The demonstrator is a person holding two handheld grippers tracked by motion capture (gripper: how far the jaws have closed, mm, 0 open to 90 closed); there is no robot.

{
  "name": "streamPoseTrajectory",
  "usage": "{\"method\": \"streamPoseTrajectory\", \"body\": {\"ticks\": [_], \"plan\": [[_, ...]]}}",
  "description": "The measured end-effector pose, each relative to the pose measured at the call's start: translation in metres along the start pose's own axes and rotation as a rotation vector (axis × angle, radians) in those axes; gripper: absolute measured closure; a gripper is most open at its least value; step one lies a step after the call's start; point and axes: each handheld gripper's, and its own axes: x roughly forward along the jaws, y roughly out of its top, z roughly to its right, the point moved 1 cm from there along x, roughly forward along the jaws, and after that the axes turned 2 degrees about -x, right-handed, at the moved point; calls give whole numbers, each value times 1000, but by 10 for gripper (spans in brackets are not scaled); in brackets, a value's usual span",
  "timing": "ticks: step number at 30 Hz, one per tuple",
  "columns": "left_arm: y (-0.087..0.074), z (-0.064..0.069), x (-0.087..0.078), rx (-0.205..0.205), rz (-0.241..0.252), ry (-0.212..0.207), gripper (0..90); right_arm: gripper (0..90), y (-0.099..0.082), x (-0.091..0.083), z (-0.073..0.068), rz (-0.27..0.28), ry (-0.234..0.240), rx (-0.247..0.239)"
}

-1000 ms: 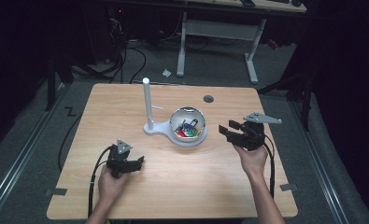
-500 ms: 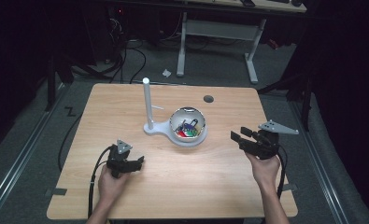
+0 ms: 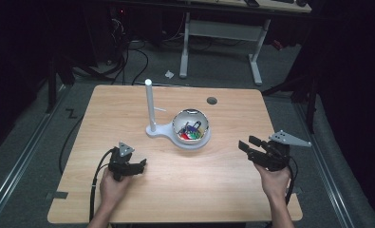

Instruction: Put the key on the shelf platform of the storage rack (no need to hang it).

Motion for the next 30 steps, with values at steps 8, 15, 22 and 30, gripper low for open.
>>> {"method": "streamPoseTrajectory", "body": {"ticks": [8,15,22,30], "plan": [[0,0,0,-1,0,0,216,468,-9,-6,-2,-4,1,-4],[0,0,0,-1,0,0,215,456,-24,-7,-5,-5,5,-2],[0,0,0,2,1,-1,216,453,-36,-6,-5,-10,5,12],[0,0,0,1,1,0,215,448,-54,4,-4,-27,12,37]]}}
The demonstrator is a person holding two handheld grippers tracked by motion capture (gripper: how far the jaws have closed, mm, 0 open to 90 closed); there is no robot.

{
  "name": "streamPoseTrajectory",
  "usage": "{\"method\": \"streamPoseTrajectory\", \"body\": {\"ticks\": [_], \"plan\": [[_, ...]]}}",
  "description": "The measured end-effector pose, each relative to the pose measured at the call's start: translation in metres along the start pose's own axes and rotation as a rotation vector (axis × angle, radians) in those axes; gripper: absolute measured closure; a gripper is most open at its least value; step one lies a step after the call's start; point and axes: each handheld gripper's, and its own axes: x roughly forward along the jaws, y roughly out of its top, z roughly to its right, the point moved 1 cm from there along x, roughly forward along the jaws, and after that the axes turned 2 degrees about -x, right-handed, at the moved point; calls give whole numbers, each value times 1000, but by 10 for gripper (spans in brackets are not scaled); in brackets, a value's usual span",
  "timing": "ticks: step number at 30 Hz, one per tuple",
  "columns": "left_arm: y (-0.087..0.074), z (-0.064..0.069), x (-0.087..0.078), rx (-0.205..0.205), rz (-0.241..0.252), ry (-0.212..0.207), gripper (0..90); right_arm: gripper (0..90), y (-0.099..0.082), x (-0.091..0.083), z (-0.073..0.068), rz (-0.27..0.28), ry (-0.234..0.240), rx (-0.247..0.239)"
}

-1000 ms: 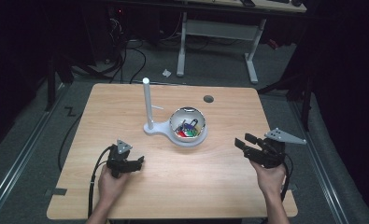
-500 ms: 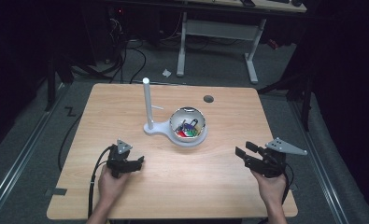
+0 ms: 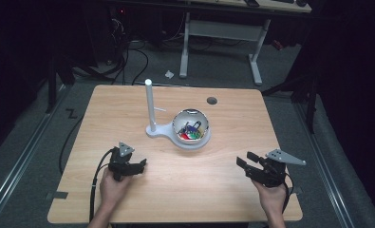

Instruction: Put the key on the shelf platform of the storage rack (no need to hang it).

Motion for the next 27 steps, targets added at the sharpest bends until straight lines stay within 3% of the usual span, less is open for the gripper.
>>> {"method": "streamPoseTrajectory", "body": {"ticks": [17,27], "plan": [[0,0,0,0,-2,-1,215,445,-23,32,0,-59,-11,10],[0,0,0,1,0,0,216,443,-40,57,4,-129,-55,3]]}}
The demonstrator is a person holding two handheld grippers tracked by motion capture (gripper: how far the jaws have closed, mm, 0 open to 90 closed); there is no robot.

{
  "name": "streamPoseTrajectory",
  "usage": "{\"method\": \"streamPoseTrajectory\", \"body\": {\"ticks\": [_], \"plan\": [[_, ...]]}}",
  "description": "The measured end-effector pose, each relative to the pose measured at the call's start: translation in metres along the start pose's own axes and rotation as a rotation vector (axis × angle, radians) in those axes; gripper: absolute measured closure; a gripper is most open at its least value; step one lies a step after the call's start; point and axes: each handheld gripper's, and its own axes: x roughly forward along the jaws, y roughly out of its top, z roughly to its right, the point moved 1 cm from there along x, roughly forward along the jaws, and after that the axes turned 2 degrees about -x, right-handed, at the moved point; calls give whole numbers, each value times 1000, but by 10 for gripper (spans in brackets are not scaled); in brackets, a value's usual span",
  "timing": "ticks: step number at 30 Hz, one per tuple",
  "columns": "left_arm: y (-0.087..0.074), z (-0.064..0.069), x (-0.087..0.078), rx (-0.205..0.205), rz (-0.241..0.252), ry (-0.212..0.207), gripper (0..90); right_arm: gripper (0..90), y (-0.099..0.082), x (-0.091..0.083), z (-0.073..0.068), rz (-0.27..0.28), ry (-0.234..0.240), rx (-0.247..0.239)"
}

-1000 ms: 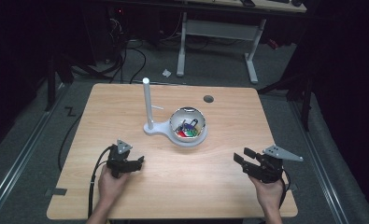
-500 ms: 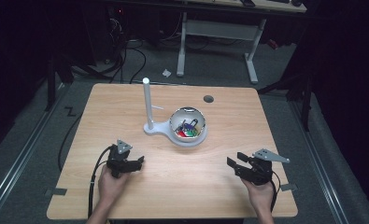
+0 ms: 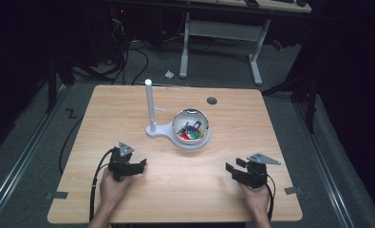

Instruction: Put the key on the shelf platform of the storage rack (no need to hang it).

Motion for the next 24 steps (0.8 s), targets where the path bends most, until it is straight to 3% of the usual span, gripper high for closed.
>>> {"method": "streamPoseTrajectory", "body": {"ticks": [7,11,14,16,24], "plan": [[0,0,0,0,0,0,215,427,-9,15,2,-50,-95,-43],[0,0,0,-1,-2,-1,215,420,-11,20,2,-83,-120,-40],[0,0,0,-1,0,0,215,409,-10,23,1,-97,-157,-76],[0,0,0,-1,0,0,216,400,-10,24,-1,-102,-171,-93],[0,0,0,-1,0,0,215,386,-10,24,-2,-103,-175,-85]]}}
